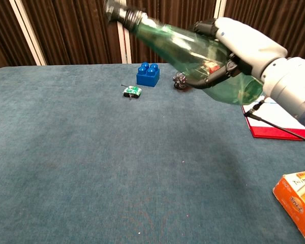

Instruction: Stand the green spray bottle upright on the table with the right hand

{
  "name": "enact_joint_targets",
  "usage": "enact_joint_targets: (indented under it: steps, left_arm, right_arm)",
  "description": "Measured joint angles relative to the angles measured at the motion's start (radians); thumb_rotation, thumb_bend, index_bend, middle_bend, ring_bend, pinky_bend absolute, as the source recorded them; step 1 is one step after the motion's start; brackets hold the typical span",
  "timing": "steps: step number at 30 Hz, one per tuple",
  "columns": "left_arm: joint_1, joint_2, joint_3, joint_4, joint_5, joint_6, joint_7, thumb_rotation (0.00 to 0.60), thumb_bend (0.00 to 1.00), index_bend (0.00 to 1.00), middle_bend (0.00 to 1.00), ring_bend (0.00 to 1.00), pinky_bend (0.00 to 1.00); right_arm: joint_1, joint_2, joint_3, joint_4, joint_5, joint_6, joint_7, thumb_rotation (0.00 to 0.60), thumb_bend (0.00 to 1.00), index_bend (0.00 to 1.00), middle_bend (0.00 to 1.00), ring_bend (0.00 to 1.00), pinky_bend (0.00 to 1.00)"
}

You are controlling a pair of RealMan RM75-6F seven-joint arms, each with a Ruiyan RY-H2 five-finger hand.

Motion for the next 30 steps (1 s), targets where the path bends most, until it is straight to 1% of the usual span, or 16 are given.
enact_joint_targets:
  steps: [5, 8, 10, 14, 17, 20, 23, 27, 29, 30]
  left_arm:
    - [-0.002, -0.003, 0.001, 0.002, -0.001, -0.003, 0.004, 0.6, 0.02, 0.0, 0.0, 0.01, 0.16]
    - [-0.003, -0.004, 0.002, 0.004, -0.002, -0.005, 0.006, 0.6, 0.02, 0.0, 0.0, 0.01, 0.16]
    - [-0.003, -0.005, 0.002, 0.005, -0.003, -0.005, 0.006, 0.6, 0.02, 0.0, 0.0, 0.01, 0.16]
    - [-0.002, -0.005, 0.002, 0.007, -0.004, -0.003, 0.005, 0.6, 0.02, 0.0, 0.0, 0.01, 0.16]
    - [-0.001, -0.005, 0.004, 0.007, -0.003, -0.003, 0.006, 0.6, 0.02, 0.0, 0.0, 0.01, 0.16]
    - [0.0, -0.005, 0.004, 0.006, -0.003, 0.002, 0.007, 0.6, 0.02, 0.0, 0.0, 0.01, 0.16]
    - [0.001, -0.004, 0.004, 0.005, -0.002, 0.006, 0.008, 0.6, 0.02, 0.0, 0.0, 0.01, 0.16]
    - [0.001, -0.005, 0.004, 0.005, -0.002, 0.005, 0.01, 0.6, 0.02, 0.0, 0.0, 0.01, 0.16]
    - [0.001, -0.004, 0.005, 0.003, -0.001, 0.008, 0.011, 0.6, 0.02, 0.0, 0.0, 0.01, 0.16]
    - [0.002, -0.004, 0.006, 0.002, 0.0, 0.009, 0.011, 0.6, 0.02, 0.0, 0.0, 0.01, 0.16]
  right_arm:
    - [-0.029, 0.032, 0.0, -0.022, -0.004, -0.02, 0.351, 0.6, 0.4, 0.93, 0.23, 0.0, 0.15]
    - [-0.046, 0.047, -0.005, -0.021, -0.02, -0.023, 0.547, 0.6, 0.4, 0.93, 0.23, 0.0, 0.15]
    - [-0.057, 0.053, -0.009, -0.014, -0.037, -0.018, 0.657, 0.6, 0.41, 0.93, 0.23, 0.0, 0.15]
    - [-0.083, 0.053, -0.026, 0.021, -0.089, 0.021, 0.883, 0.6, 0.42, 0.94, 0.23, 0.0, 0.16]
    - [-0.106, 0.039, -0.044, 0.064, -0.129, 0.072, 1.022, 0.6, 0.42, 0.94, 0.23, 0.0, 0.16]
    - [-0.125, 0.011, -0.061, 0.135, -0.17, 0.135, 1.107, 0.6, 0.42, 0.94, 0.23, 0.0, 0.16]
    - [-0.136, -0.02, -0.077, 0.209, -0.206, 0.182, 1.137, 0.6, 0.42, 0.94, 0.23, 0.0, 0.16]
    - [-0.144, -0.061, -0.088, 0.285, -0.238, 0.241, 1.134, 0.6, 0.42, 0.93, 0.22, 0.0, 0.16]
    - [-0.151, -0.087, -0.094, 0.324, -0.248, 0.272, 1.125, 0.6, 0.42, 0.91, 0.2, 0.0, 0.16]
    - [-0.154, -0.099, -0.096, 0.342, -0.251, 0.284, 1.121, 0.6, 0.42, 0.88, 0.19, 0.0, 0.16]
